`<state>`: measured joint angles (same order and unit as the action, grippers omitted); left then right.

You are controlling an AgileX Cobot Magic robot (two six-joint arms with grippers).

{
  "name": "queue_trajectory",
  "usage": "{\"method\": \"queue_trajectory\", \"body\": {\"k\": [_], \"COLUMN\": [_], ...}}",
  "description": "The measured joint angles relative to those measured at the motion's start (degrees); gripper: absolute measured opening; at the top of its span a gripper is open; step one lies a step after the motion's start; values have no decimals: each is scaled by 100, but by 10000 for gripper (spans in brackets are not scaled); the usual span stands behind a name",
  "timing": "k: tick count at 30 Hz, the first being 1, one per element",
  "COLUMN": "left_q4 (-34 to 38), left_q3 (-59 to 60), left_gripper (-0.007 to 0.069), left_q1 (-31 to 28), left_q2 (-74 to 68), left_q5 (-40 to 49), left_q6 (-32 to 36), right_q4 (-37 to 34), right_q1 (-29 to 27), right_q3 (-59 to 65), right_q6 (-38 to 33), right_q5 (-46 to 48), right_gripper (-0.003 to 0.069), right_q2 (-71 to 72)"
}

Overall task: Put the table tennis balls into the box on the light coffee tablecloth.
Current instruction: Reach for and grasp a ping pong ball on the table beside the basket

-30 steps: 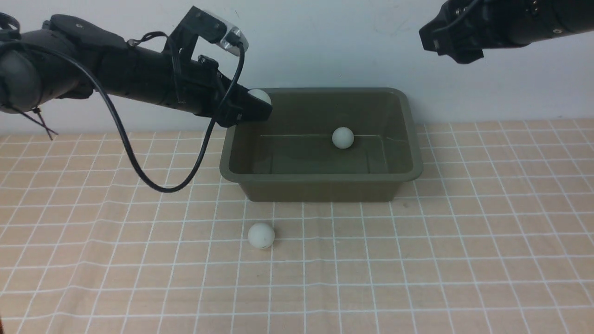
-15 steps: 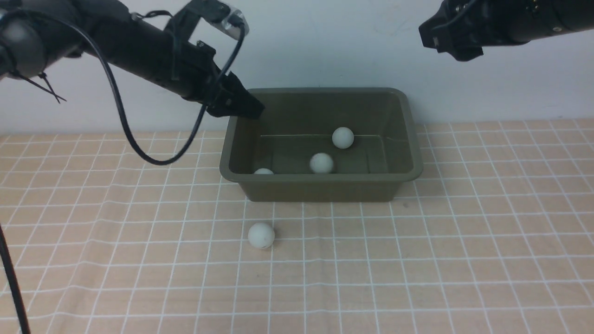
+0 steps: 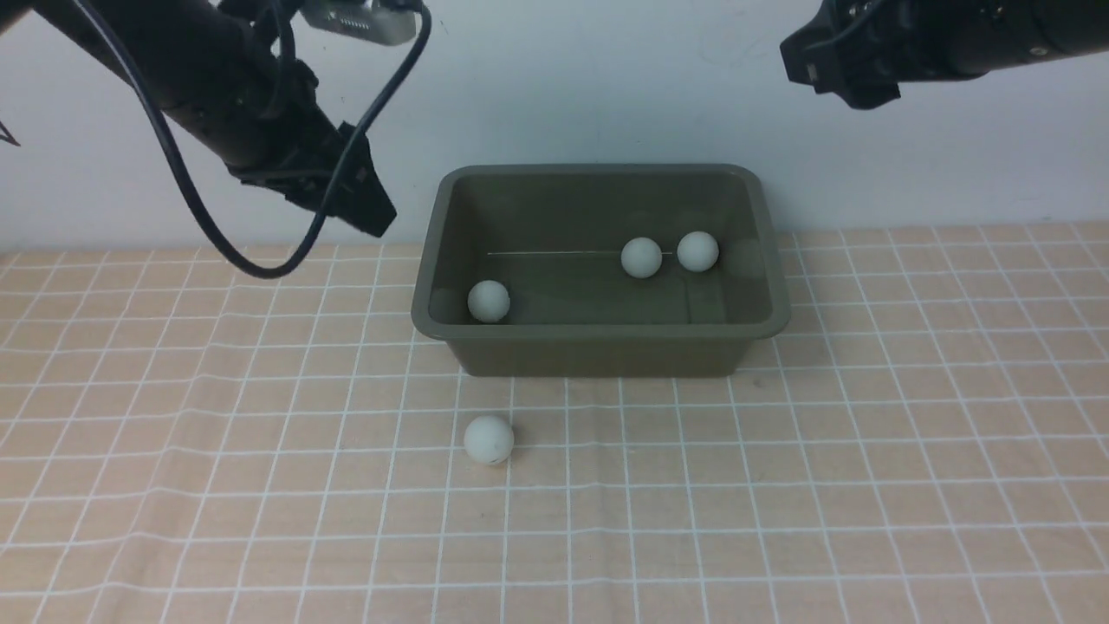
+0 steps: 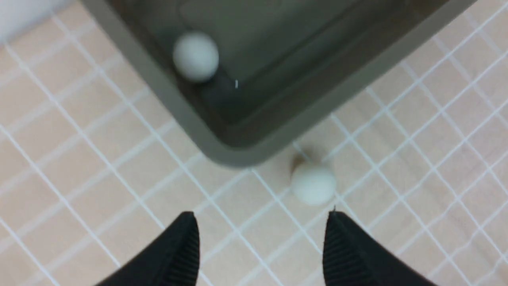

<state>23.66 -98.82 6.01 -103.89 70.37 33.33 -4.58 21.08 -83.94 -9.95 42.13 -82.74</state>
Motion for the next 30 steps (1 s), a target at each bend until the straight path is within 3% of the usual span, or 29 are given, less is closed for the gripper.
{"method": "queue_trajectory", "body": {"k": [10, 20, 24, 30], "left_q4": [-183, -393, -347, -305], "left_q3": [1610, 2434, 2502, 2513], "left_gripper": [351, 351, 353, 433], "left_q1": [717, 1315, 1524, 1701], "left_q2": [287, 256, 103, -456], "left_q5": [-88, -2191, -2459, -2669], "left_q6": [-485, -823, -828, -950], "right_q4": [0, 0, 0, 0], "right_q1": [0, 0, 0, 0], "right_q3": [0, 0, 0, 0], "right_q6": [0, -10, -17, -22], "right_q5": [60, 87, 81, 81], "right_gripper": [428, 428, 428, 428], "right_q2": [0, 0, 0, 0]}}
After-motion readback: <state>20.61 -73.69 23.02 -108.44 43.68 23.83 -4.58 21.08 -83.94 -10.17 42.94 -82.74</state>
